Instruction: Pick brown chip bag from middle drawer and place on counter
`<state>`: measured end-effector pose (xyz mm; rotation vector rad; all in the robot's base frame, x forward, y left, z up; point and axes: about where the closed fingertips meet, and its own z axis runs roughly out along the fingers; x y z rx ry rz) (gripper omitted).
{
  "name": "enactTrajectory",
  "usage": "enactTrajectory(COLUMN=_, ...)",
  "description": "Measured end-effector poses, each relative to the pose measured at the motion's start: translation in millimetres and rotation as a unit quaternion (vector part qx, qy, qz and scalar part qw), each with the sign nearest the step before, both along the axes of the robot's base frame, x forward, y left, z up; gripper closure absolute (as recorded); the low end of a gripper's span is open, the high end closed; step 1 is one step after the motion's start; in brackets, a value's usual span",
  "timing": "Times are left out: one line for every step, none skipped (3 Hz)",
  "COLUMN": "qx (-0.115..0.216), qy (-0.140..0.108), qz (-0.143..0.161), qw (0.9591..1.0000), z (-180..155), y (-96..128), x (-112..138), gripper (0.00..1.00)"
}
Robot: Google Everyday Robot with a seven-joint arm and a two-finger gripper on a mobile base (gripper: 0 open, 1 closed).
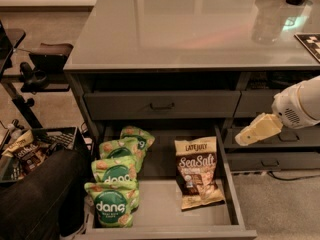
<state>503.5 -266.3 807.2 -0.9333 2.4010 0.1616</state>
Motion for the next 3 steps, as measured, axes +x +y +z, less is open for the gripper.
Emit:
enactTrajectory(qx=-0.006, qy=-0.003, qz=-0.013, qw=0.9999, z=-19, y=1, x=8, gripper=0.0)
enactTrajectory(qx=0.007, qy=-0.001, qz=-0.052, qw=0.9986, z=-77, y=-6, x=35, gripper=0.0)
enactTrajectory(qx=0.033, qy=-0.006, qz=-0.105, qw=0.9939, z=-135, y=-24, x=66, gripper=0.0)
